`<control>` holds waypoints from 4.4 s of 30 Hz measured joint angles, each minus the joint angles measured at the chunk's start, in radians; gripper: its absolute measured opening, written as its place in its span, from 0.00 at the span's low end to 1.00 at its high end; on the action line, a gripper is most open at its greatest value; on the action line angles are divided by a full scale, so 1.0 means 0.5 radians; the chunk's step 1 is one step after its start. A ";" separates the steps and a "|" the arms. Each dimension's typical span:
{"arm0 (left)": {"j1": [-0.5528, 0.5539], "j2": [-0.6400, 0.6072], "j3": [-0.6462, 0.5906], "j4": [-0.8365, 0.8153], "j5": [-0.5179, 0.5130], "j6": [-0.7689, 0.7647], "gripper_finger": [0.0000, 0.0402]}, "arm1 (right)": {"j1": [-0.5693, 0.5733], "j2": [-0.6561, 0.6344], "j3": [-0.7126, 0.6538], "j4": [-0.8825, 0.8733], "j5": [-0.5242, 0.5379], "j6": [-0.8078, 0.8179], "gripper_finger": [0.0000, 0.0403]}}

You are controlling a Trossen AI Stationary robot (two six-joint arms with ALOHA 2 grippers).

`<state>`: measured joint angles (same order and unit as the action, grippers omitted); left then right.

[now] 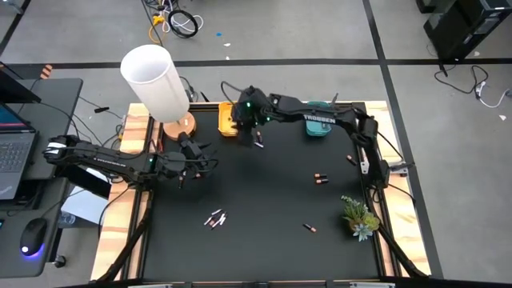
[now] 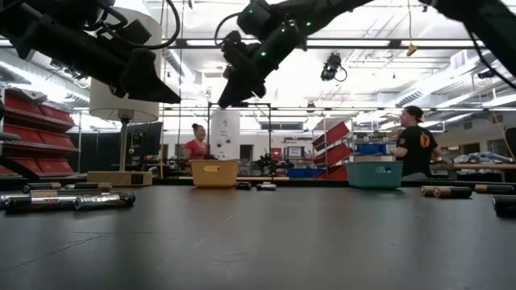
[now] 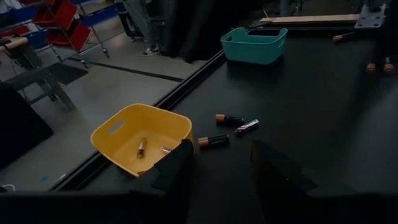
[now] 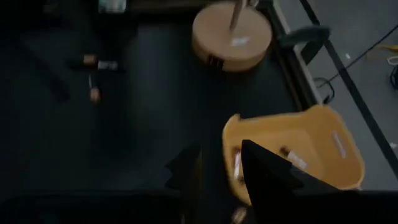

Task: Sort batteries
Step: Put the silver battery into the yellow bin

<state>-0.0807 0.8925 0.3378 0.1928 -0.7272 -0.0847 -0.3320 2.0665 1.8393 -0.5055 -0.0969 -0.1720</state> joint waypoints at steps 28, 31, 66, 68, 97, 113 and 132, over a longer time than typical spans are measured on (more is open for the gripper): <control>0.002 0.518 0.013 0.629 0.349 -0.051 0.39 | 0.794 -0.966 -2.381 2.194 0.756 0.389 0.30; 0.014 0.563 0.099 0.534 0.430 -0.161 0.36 | 0.876 -0.966 -2.388 2.174 0.859 0.373 0.30; -0.214 0.783 0.790 -0.379 0.680 -0.309 0.40 | 1.337 -1.002 -2.488 2.325 1.423 0.413 0.30; -0.230 0.784 0.790 -0.414 0.695 -0.293 0.42 | 1.321 -1.002 -2.489 2.324 1.424 0.473 0.30; -0.946 0.753 0.752 -0.967 0.679 -0.933 0.36 | 1.647 -0.437 -2.403 2.889 1.361 0.688 0.34; -1.195 1.100 0.758 -0.743 0.640 -1.522 0.38 | 1.661 -0.438 -2.403 2.909 1.404 0.567 0.35; -1.692 1.371 0.917 -1.496 0.184 -2.422 0.38 | 1.680 -0.439 -2.403 2.932 1.342 0.524 0.35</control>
<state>-0.9265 1.5779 0.7963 -0.5554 -0.6351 -1.2956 0.5079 1.8469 0.6380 0.9605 0.5739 0.0898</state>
